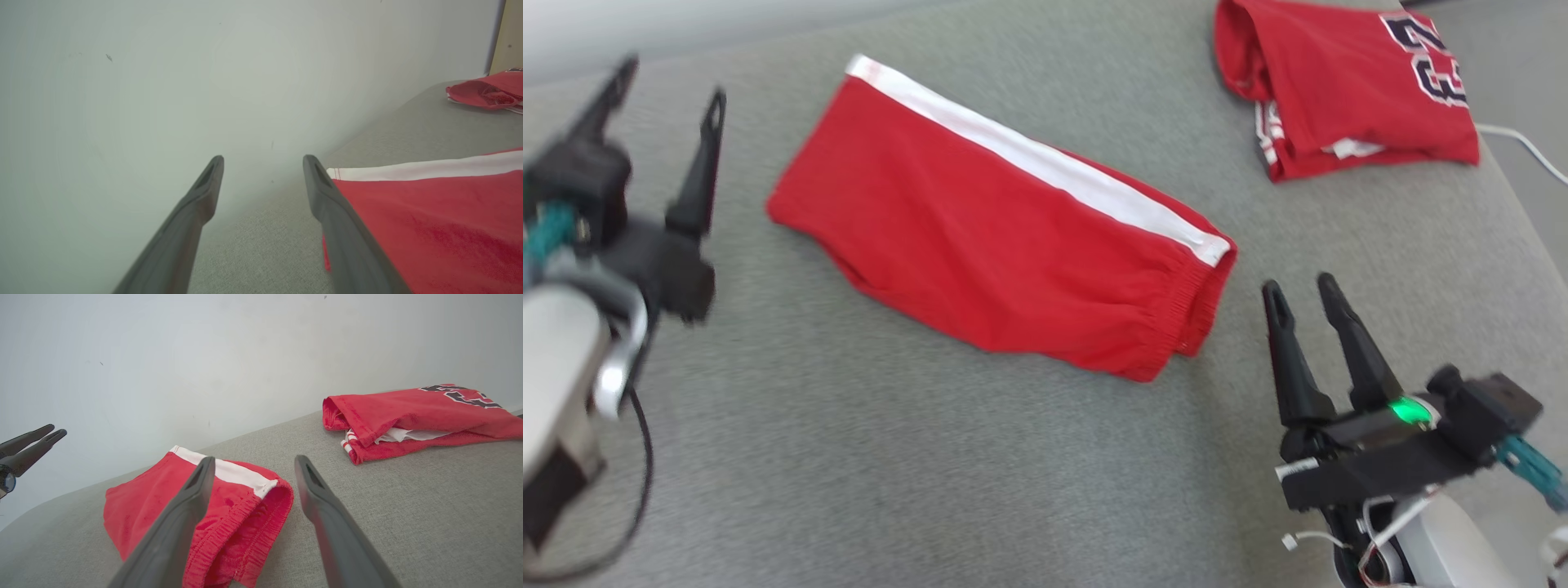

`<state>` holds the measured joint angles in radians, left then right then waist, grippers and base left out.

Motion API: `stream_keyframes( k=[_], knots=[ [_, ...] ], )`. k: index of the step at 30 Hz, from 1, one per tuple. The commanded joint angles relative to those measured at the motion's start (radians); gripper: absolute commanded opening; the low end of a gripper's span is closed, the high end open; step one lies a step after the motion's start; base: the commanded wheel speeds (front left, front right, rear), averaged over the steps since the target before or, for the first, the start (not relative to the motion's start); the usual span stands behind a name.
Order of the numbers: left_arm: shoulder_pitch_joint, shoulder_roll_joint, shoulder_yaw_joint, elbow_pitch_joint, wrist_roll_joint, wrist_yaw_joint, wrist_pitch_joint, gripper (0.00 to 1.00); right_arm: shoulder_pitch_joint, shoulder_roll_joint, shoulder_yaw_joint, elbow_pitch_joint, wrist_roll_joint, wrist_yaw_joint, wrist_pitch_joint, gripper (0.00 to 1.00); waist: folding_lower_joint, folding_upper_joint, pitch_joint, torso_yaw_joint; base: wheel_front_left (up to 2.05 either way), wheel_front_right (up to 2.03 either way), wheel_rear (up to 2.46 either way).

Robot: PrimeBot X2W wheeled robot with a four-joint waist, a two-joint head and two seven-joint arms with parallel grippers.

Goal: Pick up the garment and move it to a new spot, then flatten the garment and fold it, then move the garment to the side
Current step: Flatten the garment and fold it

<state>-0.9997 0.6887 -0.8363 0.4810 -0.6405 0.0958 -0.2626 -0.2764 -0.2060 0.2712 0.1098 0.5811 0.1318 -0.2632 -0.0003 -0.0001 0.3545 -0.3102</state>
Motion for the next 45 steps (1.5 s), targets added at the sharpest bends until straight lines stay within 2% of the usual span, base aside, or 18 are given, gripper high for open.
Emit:
stream_keyframes(
  k=[1, 7, 14, 24, 25, 31, 35, 40, 45],
  knots=[
    [0.045, 0.002, 0.022, -0.027, 0.014, 0.014, -0.002, 1.0, 0.018, 0.004, -0.011, -0.011, -0.014, -0.003, -0.001, 1.0, 0.0003, 0.0001, -0.061, 0.059, 0.0, 0.0, 0.0],
    [0.289, -0.016, 0.204, -0.193, 0.056, 0.074, -0.003, 1.0, 0.093, 0.04, -0.074, -0.041, -0.073, -0.003, -0.001, 1.0, 0.0003, 0.0001, -0.118, 0.113, 0.0, 0.0, 0.0],
    [0.565, -0.096, 0.41, -0.345, 0.119, 0.107, -0.003, 1.0, 0.158, 0.073, -0.124, -0.073, -0.157, -0.003, -0.001, 1.0, 0.0003, 0.0001, -0.167, 0.17, 0.0, 0.0, 0.0],
    [0.845, -0.236, 0.598, -0.447, 0.208, 0.09, -0.003, 1.0, 0.212, 0.104, -0.172, -0.077, -0.215, -0.003, -0.001, 1.0, 0.0003, 0.0001, -0.196, 0.218, 0.0, 0.0, 0.0],
    [0.845, -0.236, 0.598, -0.447, 0.208, 0.09, -0.003, 1.0, 0.212, 0.104, -0.172, -0.077, -0.215, -0.003, -0.001, 1.0, 0.0003, 0.0001, -0.196, 0.218, 0.0, 0.0, 0.0],
    [0.956, -0.322, 0.66, -0.464, 0.259, 0.049, -0.003, 1.0, 0.232, 0.109, -0.184, -0.068, -0.23, -0.003, -0.001, 1.0, 0.0003, 0.0001, -0.212, 0.237, 0.0, 0.0, 0.0],
    [0.974, -0.355, 0.689, -0.444, 0.286, 0.011, -0.003, 1.0, 0.235, 0.11, -0.18, -0.062, -0.238, -0.003, -0.001, 1.0, 0.0003, 0.0001, -0.216, 0.241, 0.0, 0.0, 0.0],
    [0.885, -0.332, 0.71, -0.411, 0.311, -0.056, -0.003, 1.0, 0.218, 0.106, -0.168, -0.058, -0.242, -0.003, -0.001, 1.0, 0.0003, 0.0001, -0.197, 0.222, 0.0, 0.0, 0.0],
    [0.709, -0.265, 0.703, -0.349, 0.32, -0.134, 0.026, 1.0, 0.187, 0.114, -0.154, -0.05, -0.237, -0.003, -0.001, 1.0, 0.0003, 0.0001, -0.153, 0.166, 0.0, 0.0, 0.0]
  ],
)
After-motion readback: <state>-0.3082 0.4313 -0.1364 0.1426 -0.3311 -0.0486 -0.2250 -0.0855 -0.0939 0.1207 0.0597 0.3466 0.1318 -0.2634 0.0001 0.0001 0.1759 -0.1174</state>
